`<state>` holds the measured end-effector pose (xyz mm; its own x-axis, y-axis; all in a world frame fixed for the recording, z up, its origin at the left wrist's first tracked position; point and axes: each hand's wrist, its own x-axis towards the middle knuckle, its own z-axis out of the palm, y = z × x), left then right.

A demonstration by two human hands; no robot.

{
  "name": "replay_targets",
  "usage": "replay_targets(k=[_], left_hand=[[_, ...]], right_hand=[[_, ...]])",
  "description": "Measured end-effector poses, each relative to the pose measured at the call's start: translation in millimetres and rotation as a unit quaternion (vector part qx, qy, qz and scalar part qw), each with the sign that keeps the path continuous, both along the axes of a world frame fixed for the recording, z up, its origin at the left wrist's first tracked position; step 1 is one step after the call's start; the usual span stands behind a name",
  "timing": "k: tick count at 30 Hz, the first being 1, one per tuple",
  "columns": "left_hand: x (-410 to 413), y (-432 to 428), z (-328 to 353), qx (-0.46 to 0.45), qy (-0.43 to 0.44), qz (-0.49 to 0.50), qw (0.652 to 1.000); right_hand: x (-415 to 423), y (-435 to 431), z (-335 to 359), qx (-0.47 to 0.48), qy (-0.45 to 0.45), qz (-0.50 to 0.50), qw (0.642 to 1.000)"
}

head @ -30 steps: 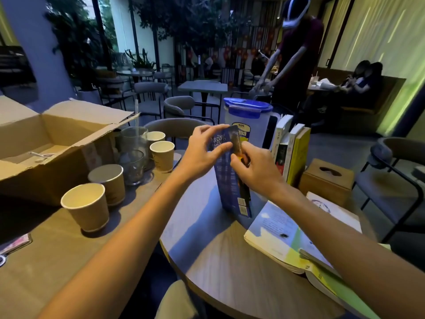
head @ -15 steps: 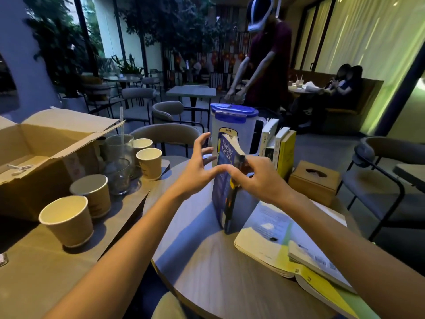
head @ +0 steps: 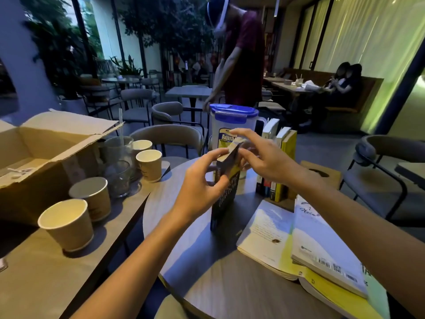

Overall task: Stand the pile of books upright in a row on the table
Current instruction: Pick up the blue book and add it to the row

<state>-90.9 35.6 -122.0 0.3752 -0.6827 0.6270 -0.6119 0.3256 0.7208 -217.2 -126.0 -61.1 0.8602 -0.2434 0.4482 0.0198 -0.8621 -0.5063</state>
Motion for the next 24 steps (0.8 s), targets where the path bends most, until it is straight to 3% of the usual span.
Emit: replay_targets(k=[5, 11, 24], left_hand=[[-6, 3, 5, -0.009, -0.054, 0.0, 0.999], [-21, -9, 21, -0.04, -0.064, -0.04, 0.996], [-66, -85, 63, -0.115, -0.077, -0.115, 0.984]], right_hand=[[3, -8, 20, -0.11, 0.051, -0.035, 0.992], [-27, -24, 40, -0.115, 0.114, -0.057, 0.985], [-98, -70, 82, -0.116, 0.02, -0.16, 0.98]])
